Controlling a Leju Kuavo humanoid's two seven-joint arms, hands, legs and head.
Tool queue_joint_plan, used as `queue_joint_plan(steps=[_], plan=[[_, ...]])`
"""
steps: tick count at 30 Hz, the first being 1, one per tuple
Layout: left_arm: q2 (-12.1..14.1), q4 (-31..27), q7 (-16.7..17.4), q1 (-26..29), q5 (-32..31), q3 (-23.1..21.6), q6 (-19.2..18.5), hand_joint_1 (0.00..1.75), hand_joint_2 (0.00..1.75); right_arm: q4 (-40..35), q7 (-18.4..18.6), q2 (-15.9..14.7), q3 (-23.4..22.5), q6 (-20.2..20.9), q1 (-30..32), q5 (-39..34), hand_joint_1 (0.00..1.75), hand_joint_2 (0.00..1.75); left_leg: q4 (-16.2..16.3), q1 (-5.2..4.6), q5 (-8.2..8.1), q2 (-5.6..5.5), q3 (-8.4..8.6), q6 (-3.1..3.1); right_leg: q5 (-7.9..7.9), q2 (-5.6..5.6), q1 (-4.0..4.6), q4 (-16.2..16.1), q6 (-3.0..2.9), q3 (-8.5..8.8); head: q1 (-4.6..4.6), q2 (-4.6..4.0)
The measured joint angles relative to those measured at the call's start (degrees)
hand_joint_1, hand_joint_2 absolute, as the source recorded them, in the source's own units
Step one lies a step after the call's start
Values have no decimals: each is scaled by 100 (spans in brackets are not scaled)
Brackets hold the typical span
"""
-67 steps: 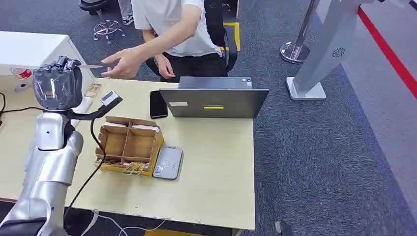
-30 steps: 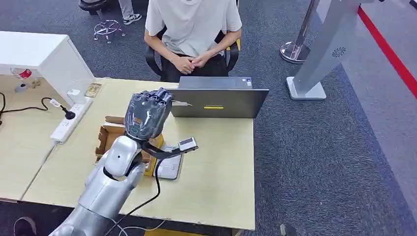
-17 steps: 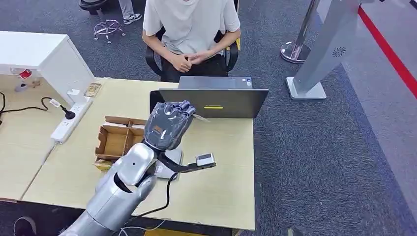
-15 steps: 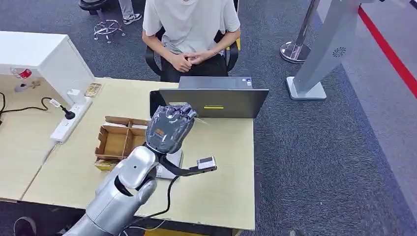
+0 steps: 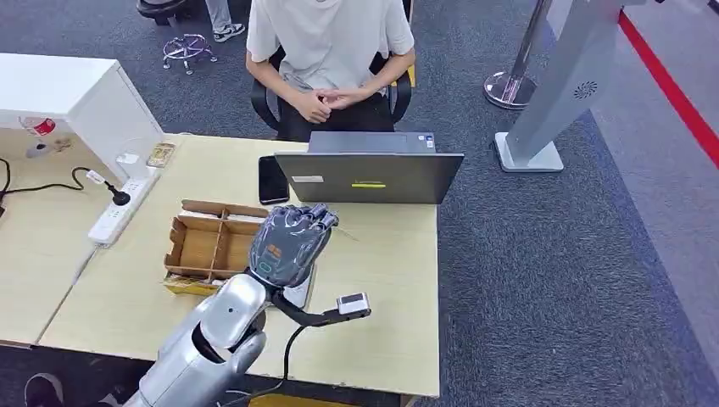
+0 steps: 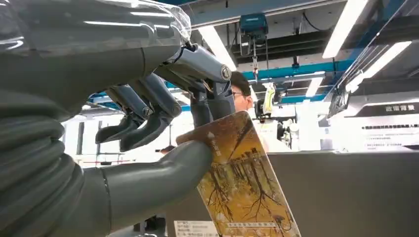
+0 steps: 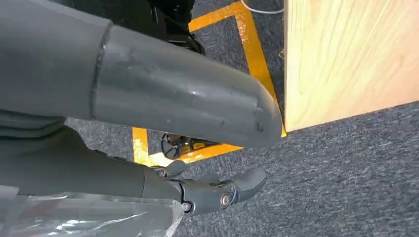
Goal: Pass the card to the sensor for recognition and then transmit it.
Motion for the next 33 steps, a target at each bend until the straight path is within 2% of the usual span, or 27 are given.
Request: queue_joint_plan(steps=[5, 15, 18, 23, 33], plan=[[61, -77, 98, 131, -83, -4, -85, 175, 175, 4, -11, 2, -70, -50, 11, -61, 0, 0, -2, -1, 0, 2, 0, 0, 0, 0, 0, 0, 0, 0, -2, 0], [365, -138, 470, 799, -466, -4, -306, 175, 175, 20, -190, 2, -234, -61, 119, -177, 0, 0, -2, -1, -1, 2, -1, 0, -1, 0, 0, -1, 1, 0, 0, 0], [444, -166, 656, 1041, -468, 33, -420, 175, 175, 20, -236, -37, -243, 75, 164, -151, 0, 0, -5, -1, -1, 3, -2, 0, -2, 0, 0, 0, 0, 0, 0, 0], [562, -166, 651, 1510, -487, 381, -313, 175, 175, 20, -280, -61, -243, 131, 226, -114, 0, 0, -5, 0, -1, -3, -4, 0, -5, -5, 0, -1, -1, -4, -2, 0], [571, -164, 658, 1816, -492, 719, -293, 175, 175, 17, -367, -61, -243, 206, 233, 7, 0, 0, -5, 0, -1, -1, -4, 0, -4, -4, 0, -1, -1, -2, -2, 0]])
